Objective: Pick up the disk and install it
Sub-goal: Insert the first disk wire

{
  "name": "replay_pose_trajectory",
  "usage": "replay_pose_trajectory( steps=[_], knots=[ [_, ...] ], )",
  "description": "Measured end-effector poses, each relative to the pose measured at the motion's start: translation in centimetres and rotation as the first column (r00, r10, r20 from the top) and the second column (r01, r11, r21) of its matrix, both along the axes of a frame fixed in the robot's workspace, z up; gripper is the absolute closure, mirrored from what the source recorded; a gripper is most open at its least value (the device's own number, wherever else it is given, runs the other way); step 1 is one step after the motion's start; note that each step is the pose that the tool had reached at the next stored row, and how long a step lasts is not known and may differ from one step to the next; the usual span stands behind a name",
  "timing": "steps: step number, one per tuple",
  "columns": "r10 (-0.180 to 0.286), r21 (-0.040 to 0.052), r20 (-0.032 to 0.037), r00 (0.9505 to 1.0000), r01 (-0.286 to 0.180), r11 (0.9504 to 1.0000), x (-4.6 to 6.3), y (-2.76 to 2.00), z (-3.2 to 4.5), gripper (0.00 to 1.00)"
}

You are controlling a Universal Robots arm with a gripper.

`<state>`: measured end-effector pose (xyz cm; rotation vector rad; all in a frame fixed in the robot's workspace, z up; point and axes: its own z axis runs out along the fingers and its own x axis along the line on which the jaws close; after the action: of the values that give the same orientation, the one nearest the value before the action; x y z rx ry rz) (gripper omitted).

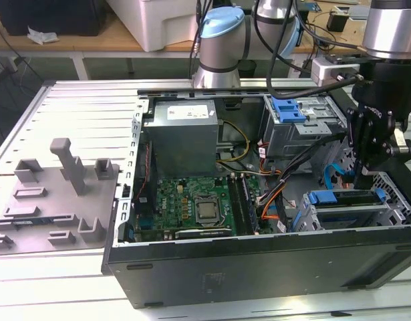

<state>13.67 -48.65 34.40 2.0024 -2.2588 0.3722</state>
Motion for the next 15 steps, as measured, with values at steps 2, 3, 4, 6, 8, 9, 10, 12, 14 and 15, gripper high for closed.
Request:
replay_pose_trajectory(
  steps=[2, 3, 4, 6, 8, 9, 10, 12, 14, 15],
  knots=[
    [0.000, 0.0025, 0.0000, 1.0000, 0.000, 1.0000, 0.00, -0.11, 0.00, 0.83],
    [0.000, 0.0025, 0.0000, 1.0000, 0.000, 1.0000, 0.01, -0.12, 0.00, 0.83],
    [0.000, 0.0024, -0.0001, 1.0000, 0.000, 1.0000, 0.01, -0.12, 0.00, 0.83],
    [0.000, 0.0026, -0.0002, 1.0000, 0.000, 1.0000, 0.07, -0.12, 0.00, 0.83],
    [0.000, 0.0026, -0.0005, 1.0000, 0.000, 1.0000, 0.13, -0.12, 0.00, 0.83],
    [0.000, 0.0025, -0.0006, 1.0000, 0.000, 1.0000, 0.13, -0.12, 0.00, 0.83],
    [0.000, 0.0025, -0.0007, 1.0000, 0.000, 1.0000, 0.13, -0.13, 0.00, 0.83],
    [0.002, 0.0024, -0.0007, 1.0000, -0.002, 1.0000, 0.13, -0.13, -0.01, 0.83],
    [0.007, 0.0024, -0.0009, 1.0000, -0.007, 1.0000, 0.14, -0.12, -0.02, 0.83],
    [0.010, 0.0024, -0.0009, 0.9999, -0.010, 0.9999, 0.14, -0.12, -0.02, 0.83]
  ],
)
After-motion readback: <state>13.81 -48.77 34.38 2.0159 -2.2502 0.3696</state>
